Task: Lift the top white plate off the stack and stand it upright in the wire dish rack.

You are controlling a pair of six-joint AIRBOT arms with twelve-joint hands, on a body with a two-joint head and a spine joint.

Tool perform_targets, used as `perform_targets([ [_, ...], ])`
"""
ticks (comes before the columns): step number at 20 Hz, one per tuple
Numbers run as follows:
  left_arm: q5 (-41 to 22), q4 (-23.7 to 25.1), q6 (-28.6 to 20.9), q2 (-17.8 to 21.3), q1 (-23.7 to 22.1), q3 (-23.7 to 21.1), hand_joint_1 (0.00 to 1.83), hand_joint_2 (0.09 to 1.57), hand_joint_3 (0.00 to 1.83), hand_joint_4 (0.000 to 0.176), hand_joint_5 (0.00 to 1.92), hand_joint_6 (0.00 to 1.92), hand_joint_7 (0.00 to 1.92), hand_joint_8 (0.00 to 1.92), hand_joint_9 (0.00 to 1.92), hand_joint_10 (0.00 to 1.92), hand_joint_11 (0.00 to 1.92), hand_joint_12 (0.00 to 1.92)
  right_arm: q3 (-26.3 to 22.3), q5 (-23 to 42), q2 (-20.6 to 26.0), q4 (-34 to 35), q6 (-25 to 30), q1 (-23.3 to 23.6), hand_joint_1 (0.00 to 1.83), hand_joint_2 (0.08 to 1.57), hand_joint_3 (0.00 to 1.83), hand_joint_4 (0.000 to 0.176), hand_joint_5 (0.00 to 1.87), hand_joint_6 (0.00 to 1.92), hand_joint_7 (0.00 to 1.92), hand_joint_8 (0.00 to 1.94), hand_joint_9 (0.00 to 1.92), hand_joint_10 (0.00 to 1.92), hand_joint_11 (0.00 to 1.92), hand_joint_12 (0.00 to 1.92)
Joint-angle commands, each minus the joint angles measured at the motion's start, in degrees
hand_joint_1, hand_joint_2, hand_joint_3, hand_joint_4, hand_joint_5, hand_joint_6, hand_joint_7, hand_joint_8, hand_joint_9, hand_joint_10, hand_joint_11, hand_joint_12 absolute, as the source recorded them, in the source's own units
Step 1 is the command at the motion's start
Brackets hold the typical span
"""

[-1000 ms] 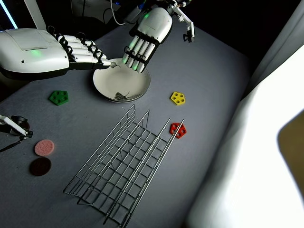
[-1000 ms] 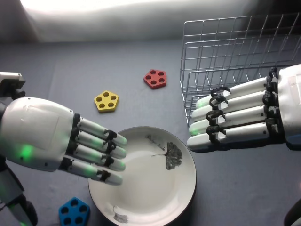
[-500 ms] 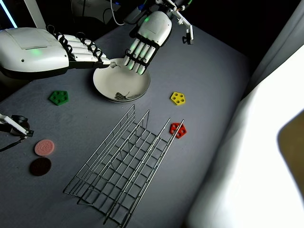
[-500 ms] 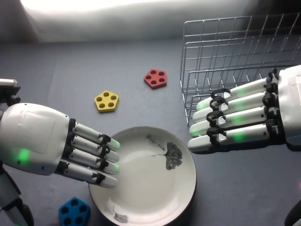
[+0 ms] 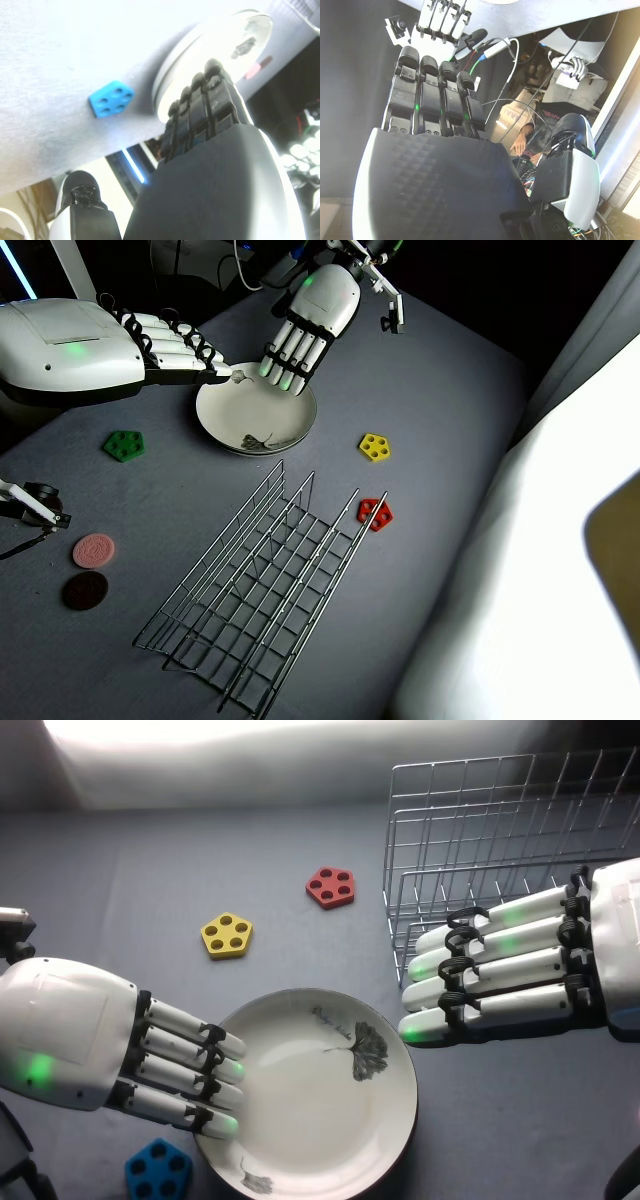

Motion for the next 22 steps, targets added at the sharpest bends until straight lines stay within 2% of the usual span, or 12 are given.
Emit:
perform_targets([
  [1, -2.9, -3.9, 0.4, 0.1, -0.6, -0.2, 0.12, 0.93, 0.0, 0.0, 0.05, 0.01, 0.1, 0.0, 0.1, 0.0, 0.13, 0.02, -0.1, 3.3, 0.5, 4.0, -0.1, 0.5, 0.14, 0.92, 0.0, 0.0, 0.1, 0.0, 0.13, 0.0, 0.15, 0.0, 0.16, 0.0],
  [2, -2.7, -4.0, 0.4, 0.0, -0.5, -0.2, 0.11, 0.93, 0.0, 0.0, 0.05, 0.0, 0.09, 0.0, 0.09, 0.0, 0.12, 0.02, -0.1, 3.3, 0.5, 4.0, -0.2, 0.5, 0.12, 0.93, 0.01, 0.0, 0.06, 0.0, 0.1, 0.0, 0.11, 0.0, 0.13, 0.0],
  [4, -2.4, -4.3, 0.8, -0.2, -0.2, -0.2, 0.13, 0.93, 0.0, 0.0, 0.06, 0.01, 0.1, 0.0, 0.1, 0.0, 0.13, 0.02, -0.1, 3.3, 0.5, 4.0, -0.2, 0.5, 0.14, 0.92, 0.0, 0.0, 0.1, 0.02, 0.14, 0.02, 0.15, 0.02, 0.17, 0.02],
  [22, 1.2, -3.8, 3.0, -2.7, 2.3, -0.2, 0.14, 0.93, 0.0, 0.0, 0.06, 0.0, 0.1, 0.0, 0.11, 0.0, 0.13, 0.01, -0.2, 3.3, 0.5, 3.9, -0.3, 0.4, 0.17, 0.91, 0.0, 0.0, 0.12, 0.01, 0.15, 0.01, 0.16, 0.01, 0.17, 0.01],
])
